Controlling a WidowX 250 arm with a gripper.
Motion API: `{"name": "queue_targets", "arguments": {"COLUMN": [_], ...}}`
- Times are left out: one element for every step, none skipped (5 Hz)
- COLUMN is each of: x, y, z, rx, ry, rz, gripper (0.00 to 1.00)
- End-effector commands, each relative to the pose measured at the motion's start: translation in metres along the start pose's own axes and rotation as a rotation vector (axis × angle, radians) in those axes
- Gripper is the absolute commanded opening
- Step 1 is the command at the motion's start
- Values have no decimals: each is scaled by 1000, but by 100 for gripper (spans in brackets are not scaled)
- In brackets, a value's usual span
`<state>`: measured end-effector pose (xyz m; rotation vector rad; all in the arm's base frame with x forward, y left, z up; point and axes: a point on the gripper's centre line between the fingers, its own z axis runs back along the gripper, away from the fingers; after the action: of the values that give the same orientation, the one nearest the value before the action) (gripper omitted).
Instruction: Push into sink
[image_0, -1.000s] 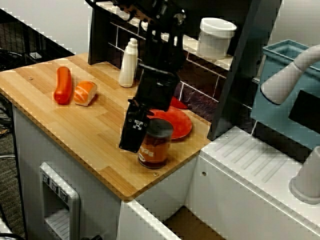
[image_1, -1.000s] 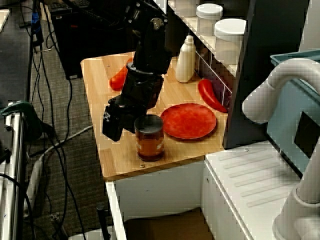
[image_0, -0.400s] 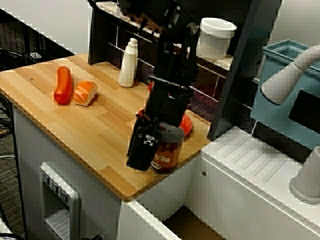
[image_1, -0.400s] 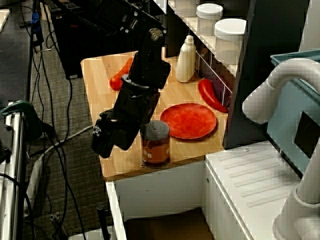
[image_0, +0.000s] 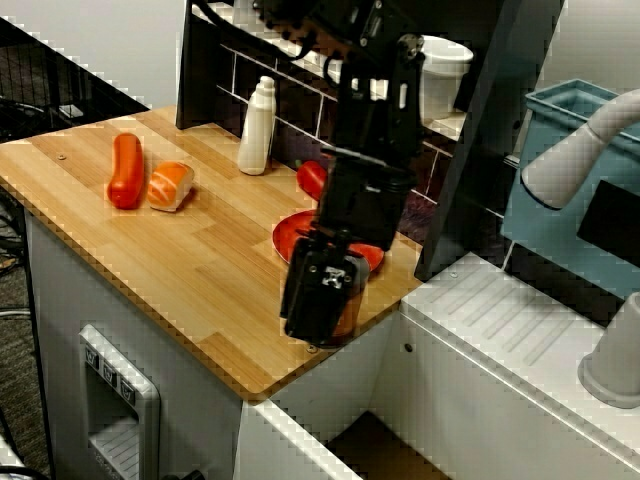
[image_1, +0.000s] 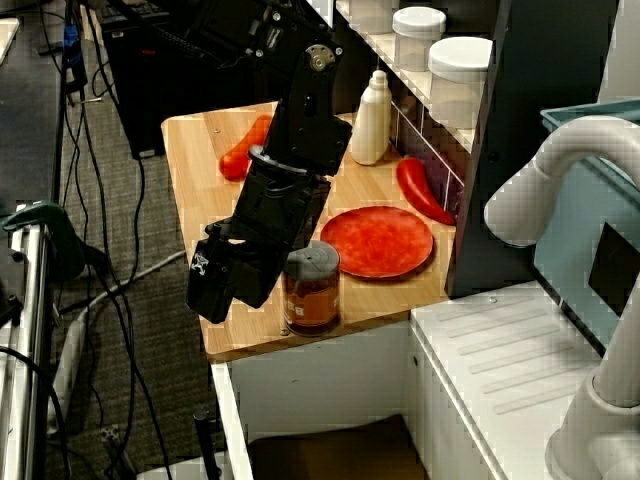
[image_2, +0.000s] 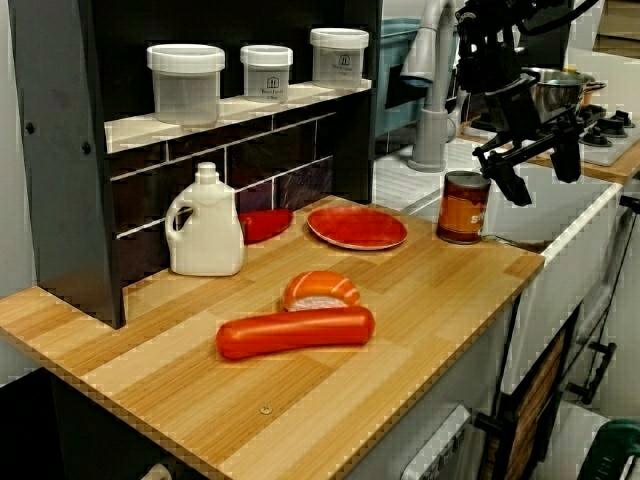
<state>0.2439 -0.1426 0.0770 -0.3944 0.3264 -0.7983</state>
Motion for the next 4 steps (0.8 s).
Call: {"name": "queue_targets", "arguments": {"x": [-27, -55, -61, -55], "y": [21, 41, 51, 56], "z": [26, 37, 41, 40], "rx": [180, 234, 256, 257], "ry": [-63, -90, -97, -96], "rz": [-3, 17, 22, 26], "gripper": [100, 100, 100, 100]}}
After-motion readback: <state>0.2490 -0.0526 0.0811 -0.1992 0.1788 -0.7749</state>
